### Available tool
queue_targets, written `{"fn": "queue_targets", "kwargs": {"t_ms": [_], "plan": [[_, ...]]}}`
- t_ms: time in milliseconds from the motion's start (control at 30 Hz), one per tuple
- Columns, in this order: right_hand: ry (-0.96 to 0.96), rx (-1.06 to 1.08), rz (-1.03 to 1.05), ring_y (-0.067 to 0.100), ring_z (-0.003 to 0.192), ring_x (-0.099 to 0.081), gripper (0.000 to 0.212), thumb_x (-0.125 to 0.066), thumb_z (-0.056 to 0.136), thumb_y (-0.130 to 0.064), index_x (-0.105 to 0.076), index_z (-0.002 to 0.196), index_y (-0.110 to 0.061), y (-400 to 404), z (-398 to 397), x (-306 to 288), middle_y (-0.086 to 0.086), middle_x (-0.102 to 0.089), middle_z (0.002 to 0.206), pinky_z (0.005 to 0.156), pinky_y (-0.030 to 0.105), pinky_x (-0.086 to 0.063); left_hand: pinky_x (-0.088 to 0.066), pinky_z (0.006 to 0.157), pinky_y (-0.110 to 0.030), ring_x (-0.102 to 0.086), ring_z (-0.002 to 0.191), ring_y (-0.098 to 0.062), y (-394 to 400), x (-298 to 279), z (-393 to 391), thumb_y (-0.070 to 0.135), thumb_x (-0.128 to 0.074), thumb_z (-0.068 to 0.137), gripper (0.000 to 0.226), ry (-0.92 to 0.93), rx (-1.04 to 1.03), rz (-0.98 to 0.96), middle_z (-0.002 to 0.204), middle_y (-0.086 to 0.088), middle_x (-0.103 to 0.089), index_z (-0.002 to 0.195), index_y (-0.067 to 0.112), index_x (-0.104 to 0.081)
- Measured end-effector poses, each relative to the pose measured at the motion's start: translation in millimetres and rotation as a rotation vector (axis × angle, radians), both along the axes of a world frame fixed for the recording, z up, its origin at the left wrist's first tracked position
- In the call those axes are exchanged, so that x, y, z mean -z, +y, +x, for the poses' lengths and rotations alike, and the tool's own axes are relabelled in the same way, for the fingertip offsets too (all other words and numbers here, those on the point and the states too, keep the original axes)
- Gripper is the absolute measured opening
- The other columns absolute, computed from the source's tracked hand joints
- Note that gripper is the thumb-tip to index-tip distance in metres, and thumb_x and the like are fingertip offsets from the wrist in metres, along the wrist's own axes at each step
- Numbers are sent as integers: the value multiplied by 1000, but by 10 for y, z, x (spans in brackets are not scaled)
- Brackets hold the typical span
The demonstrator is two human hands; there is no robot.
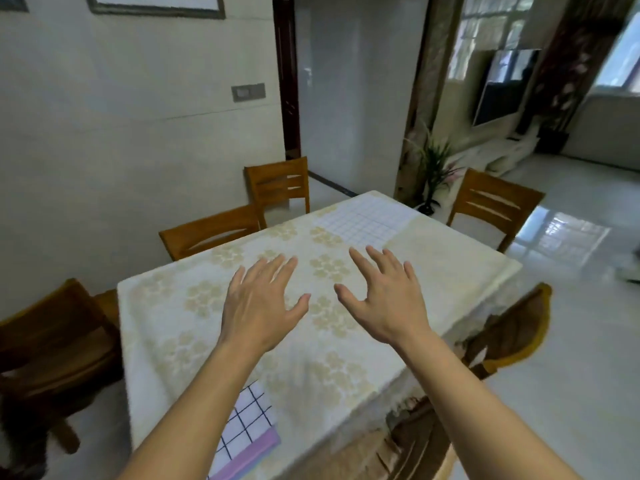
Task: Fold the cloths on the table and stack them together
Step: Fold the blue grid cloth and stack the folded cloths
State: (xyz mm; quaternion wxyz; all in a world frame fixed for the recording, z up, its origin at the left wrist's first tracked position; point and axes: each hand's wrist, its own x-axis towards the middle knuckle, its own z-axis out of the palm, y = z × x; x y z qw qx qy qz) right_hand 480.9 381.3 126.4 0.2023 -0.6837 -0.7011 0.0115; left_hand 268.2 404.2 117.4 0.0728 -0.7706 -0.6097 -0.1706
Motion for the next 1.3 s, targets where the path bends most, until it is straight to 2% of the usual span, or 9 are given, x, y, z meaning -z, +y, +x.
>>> {"fn": "queue_targets", "kwargs": {"t_ms": [233,367,600,700,833,967,1100,1200,1300], "plan": [[-42,300,-9,22,153,-12,77,-26,88,-75,-20,156,-40,-801,663,17,-3,-23,165,124,47,-7,-22,120,-46,-32,146,-20,-137,47,853,69,-37,91,70,-19,302,7,157,6,-37,152,35,-32],[-25,458,-23,21,153,-14,82,-20,82,-78,-22,155,-41,-1265,1018,41,-4,-25,164,124,48,-8,-25,119,-47,-35,143,-19,-332,72,1338,68,-30,88,72,-8,484,-18,155,6,-40,151,33,-35],[-36,713,-33,20,153,-14,82,-17,82,-77,-23,155,-41,-2082,1570,76,-3,-28,163,125,48,-9,-34,114,-48,-42,138,-22,-742,62,2197,67,-27,85,75,-25,732,-38,150,2,-48,148,29,-43],[-32,803,-39,20,153,-15,79,-23,84,-75,-25,155,-40,-2397,1774,88,-3,-28,162,124,48,-9,-33,114,-49,-42,138,-22,-959,39,2537,67,-26,84,76,-46,828,-38,150,2,-47,148,29,-41],[-7,897,-26,20,153,-16,81,-22,82,-75,-26,155,-40,-2791,2051,127,-3,-29,162,124,47,-10,-26,119,-46,-34,143,-17,-1222,57,2982,70,-23,84,78,-15,901,-46,156,7,-38,152,33,-32],[28,981,-21,18,153,-15,77,-29,84,-72,-28,154,-39,-3189,2390,177,-4,-28,162,123,45,-9,-31,116,-46,-39,140,-19,-1481,121,3450,69,-28,85,76,2,958,-30,153,6,-43,150,33,-36],[65,1032,-17,18,153,-13,71,-39,90,-68,-28,154,-39,-3561,2781,231,-4,-27,163,123,43,-7,-31,117,-46,-41,139,-17,-1790,178,3942,69,-33,87,72,16,996,-14,152,7,-45,149,33,-38],[82,1056,-1,18,153,-14,76,-33,86,-71,-27,154,-39,-3801,3079,247,-4,-27,163,123,44,-8,-29,117,-45,-40,140,-17,-2022,201,4307,66,-40,90,69,31,1019,8,151,7,-45,150,32,-38],[83,1060,-8,18,153,-13,71,-39,92,-67,-24,155,-39,-4021,3390,270,-3,-25,164,124,44,-6,-31,117,-46,-40,140,-18,-2251,214,4653,66,-38,90,70,66,1045,34,152,5,-45,150,31,-37]]}}
